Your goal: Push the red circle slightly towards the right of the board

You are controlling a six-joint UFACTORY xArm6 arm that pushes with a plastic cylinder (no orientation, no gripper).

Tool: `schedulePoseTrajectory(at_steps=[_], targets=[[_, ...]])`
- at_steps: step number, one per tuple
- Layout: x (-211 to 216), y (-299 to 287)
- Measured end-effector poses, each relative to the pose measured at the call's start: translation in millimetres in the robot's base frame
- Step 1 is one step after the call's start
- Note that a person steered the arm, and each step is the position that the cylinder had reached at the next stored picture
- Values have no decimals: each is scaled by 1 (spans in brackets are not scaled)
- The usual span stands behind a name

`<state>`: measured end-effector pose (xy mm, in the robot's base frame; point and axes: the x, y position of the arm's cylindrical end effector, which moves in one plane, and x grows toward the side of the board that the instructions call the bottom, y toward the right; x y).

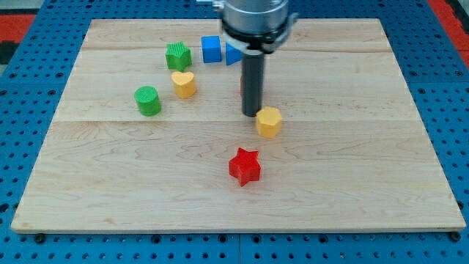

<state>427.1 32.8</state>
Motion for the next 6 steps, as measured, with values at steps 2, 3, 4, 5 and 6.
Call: schedulePoseTrajectory(at_steps=[2,3,4,5,6], targets=[[-16,-70],[-53,-61],[-47,-18],[-50,19],[-55,29]])
